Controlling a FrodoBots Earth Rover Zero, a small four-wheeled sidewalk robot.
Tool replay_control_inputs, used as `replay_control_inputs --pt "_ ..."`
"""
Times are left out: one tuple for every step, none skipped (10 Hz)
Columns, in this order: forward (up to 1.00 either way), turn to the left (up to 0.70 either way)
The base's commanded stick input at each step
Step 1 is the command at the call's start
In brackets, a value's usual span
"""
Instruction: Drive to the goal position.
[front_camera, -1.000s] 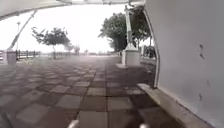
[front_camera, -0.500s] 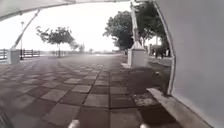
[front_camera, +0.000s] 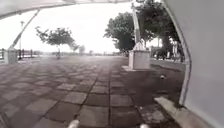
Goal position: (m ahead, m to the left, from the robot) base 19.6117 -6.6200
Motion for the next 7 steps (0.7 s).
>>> replay_control_inputs --pt "0.7 0.35" --pt "0.7 0.2" --pt "0.7 0.01" --pt "0.7 0.0" --pt "0.7 0.0" --pt "0.7 0.0" --pt "0.7 0.0"
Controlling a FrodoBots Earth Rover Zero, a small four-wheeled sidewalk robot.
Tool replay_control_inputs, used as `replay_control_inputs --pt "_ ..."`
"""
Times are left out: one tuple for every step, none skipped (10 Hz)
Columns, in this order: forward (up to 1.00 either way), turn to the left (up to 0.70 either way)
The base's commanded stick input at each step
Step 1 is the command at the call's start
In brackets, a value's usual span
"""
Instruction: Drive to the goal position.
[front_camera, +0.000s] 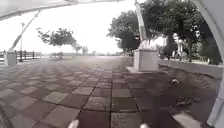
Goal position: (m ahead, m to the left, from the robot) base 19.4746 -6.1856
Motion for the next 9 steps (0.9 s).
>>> replay_control_inputs --pt "0.7 0.0" --pt "0.7 0.0" --pt "0.7 0.0" --pt "0.7 -0.07" --pt "0.7 -0.35" --pt "0.7 -0.35" --pt "0.7 -0.03" --pt "0.7 0.0" --pt "0.7 0.0"
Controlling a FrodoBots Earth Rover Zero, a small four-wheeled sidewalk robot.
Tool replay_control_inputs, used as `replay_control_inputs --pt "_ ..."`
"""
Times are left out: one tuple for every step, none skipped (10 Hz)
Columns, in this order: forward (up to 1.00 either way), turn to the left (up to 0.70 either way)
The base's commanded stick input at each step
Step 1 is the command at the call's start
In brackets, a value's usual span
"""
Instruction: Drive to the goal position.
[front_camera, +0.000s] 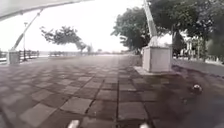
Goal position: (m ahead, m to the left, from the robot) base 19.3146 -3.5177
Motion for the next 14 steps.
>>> replay_control_inputs --pt "0.7 0.0" --pt "0.7 0.0" --pt "0.7 0.0" --pt "0.7 0.0" --pt "0.7 0.0" --pt "0.7 0.0" --pt "0.7 -0.1" --pt "0.7 -0.35" --pt "0.7 -0.35" --pt "0.7 -0.35" --pt "0.7 -0.24" --pt "0.7 -0.03" --pt "0.7 0.0" --pt "0.7 0.0"
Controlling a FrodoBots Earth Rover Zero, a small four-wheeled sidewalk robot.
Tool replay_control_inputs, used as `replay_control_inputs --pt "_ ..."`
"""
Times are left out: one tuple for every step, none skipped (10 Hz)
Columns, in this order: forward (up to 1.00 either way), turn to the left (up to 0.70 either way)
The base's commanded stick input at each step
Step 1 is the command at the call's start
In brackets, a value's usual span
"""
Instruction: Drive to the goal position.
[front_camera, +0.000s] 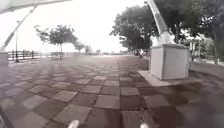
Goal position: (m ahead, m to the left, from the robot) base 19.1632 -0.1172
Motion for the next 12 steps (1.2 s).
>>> replay_control_inputs --pt "0.7 0.0" --pt "0.7 0.0" --pt "0.7 0.0" --pt "0.7 0.0" --pt "0.7 0.0" --pt "0.7 0.0" --pt "0.7 0.0" --pt "0.7 0.0" --pt "0.7 0.0" --pt "0.7 0.0" --pt "0.7 0.0" --pt "0.7 0.0"
